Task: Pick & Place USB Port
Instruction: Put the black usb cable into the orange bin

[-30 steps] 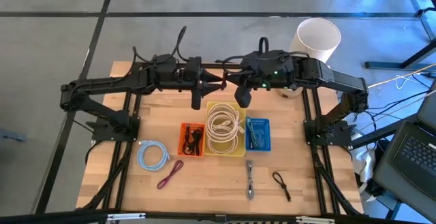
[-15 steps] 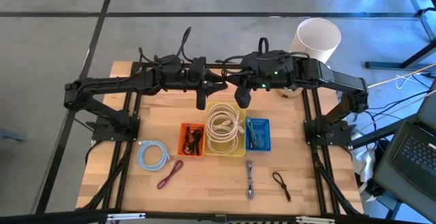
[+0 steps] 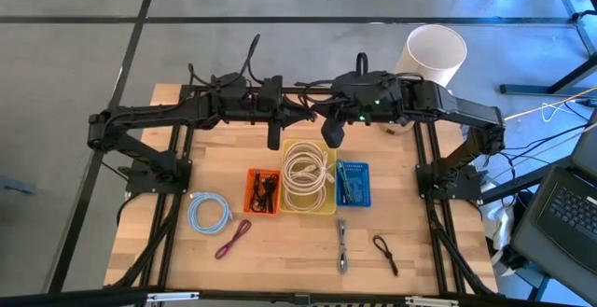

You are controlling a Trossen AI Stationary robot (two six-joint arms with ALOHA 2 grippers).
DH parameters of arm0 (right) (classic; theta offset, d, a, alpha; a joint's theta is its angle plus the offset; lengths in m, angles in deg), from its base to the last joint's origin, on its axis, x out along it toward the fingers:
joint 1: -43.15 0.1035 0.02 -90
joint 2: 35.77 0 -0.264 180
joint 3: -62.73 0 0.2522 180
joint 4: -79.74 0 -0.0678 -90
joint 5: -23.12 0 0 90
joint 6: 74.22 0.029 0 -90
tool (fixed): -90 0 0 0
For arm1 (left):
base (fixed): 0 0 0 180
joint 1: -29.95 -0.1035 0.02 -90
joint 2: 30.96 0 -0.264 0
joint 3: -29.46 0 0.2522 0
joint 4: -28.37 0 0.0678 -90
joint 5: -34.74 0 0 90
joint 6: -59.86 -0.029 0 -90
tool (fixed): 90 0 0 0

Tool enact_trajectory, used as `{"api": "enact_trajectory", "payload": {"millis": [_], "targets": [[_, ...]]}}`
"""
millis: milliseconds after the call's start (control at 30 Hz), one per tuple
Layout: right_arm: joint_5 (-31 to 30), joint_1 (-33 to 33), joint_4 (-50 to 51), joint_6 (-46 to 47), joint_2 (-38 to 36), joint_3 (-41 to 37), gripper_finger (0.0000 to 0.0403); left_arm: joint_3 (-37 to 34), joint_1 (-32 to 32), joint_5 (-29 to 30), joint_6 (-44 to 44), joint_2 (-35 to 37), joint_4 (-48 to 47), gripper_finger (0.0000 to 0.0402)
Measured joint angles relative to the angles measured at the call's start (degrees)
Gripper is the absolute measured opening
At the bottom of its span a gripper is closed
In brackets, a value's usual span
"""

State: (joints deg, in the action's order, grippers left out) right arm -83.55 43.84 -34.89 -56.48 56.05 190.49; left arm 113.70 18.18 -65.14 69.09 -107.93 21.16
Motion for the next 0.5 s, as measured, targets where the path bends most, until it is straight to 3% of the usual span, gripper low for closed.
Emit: {"api": "enact_trajectory", "payload": {"millis": [267, 500], "targets": [[-10.92, 0.02, 13.20, 2.41, -5.22, -0.02, 0.0106, 0.06, -0.07, 1.66, 1.11, 2.16, -6.30, 0.0023], [-19.66, -0.02, 33.58, 16.43, -11.30, 0.00, 0.0138, 0.07, 0.93, 9.81, 8.72, 7.35, -26.93, 0.0022]]}}
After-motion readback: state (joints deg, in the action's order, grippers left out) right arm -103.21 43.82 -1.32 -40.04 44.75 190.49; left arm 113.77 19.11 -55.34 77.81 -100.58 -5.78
